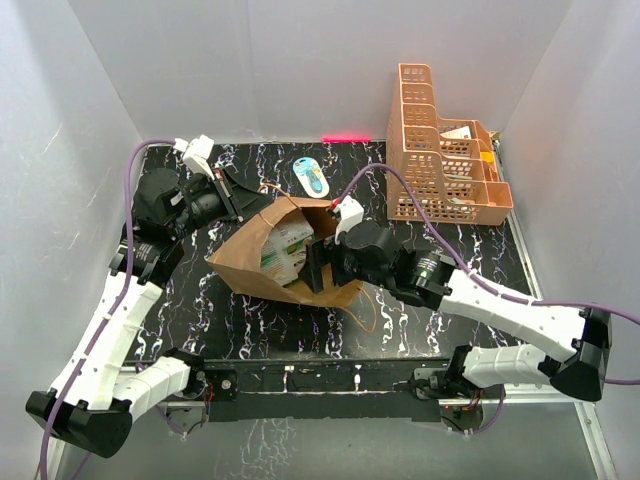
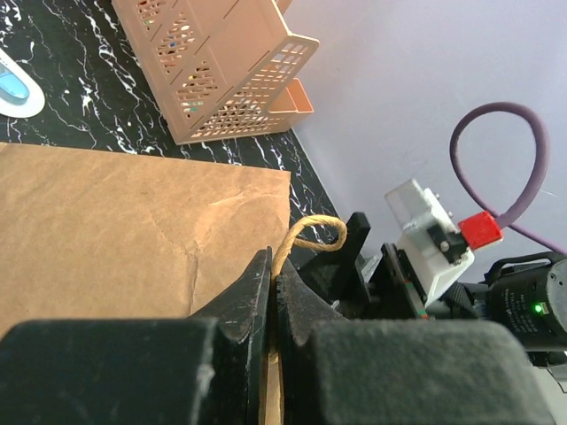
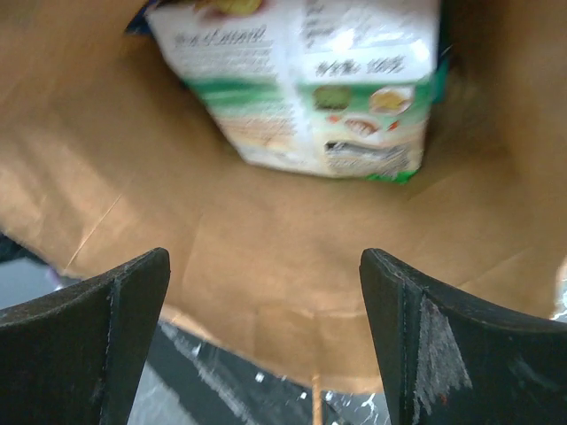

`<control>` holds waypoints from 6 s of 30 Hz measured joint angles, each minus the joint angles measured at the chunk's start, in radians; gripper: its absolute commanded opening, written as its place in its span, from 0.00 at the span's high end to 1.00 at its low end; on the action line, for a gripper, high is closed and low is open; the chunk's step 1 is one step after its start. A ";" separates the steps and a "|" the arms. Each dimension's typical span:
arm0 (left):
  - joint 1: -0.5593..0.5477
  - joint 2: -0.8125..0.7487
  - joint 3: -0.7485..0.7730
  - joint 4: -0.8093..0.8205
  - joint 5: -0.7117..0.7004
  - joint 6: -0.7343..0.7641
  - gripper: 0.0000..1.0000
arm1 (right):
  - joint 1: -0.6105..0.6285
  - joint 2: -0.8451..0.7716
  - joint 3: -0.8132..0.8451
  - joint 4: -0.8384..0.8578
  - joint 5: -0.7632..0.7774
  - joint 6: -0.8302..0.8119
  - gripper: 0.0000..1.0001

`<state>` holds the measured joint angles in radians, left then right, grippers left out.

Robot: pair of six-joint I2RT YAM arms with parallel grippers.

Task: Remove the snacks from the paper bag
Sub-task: Take out the snack from the paper bag, then place the snack at the center of the board.

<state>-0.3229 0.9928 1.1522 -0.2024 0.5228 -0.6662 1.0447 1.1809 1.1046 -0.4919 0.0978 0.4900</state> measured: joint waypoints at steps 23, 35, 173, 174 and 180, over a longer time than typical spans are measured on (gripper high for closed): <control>0.000 -0.003 0.032 -0.059 -0.013 0.012 1.00 | -0.021 0.198 -0.222 0.673 0.338 -0.064 0.01; 0.000 0.000 0.032 -0.060 -0.011 0.012 1.00 | -0.137 0.378 -0.229 0.846 0.315 0.011 0.00; -0.302 -0.233 -0.236 0.098 -0.790 0.605 1.00 | -0.104 0.051 -0.233 -0.175 0.489 -0.956 0.03; -0.299 -0.233 -0.236 0.098 -0.792 0.605 1.00 | -0.095 0.056 -0.220 -0.201 0.447 -0.933 0.02; -0.293 -0.229 -0.237 0.099 -0.799 0.604 1.00 | -0.091 0.023 -0.177 -0.280 0.396 -0.737 0.00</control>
<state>-0.6159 0.7635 0.9154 -0.1032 -0.2764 -0.0624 0.9535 1.2041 0.9279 -0.7723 0.4938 -0.2474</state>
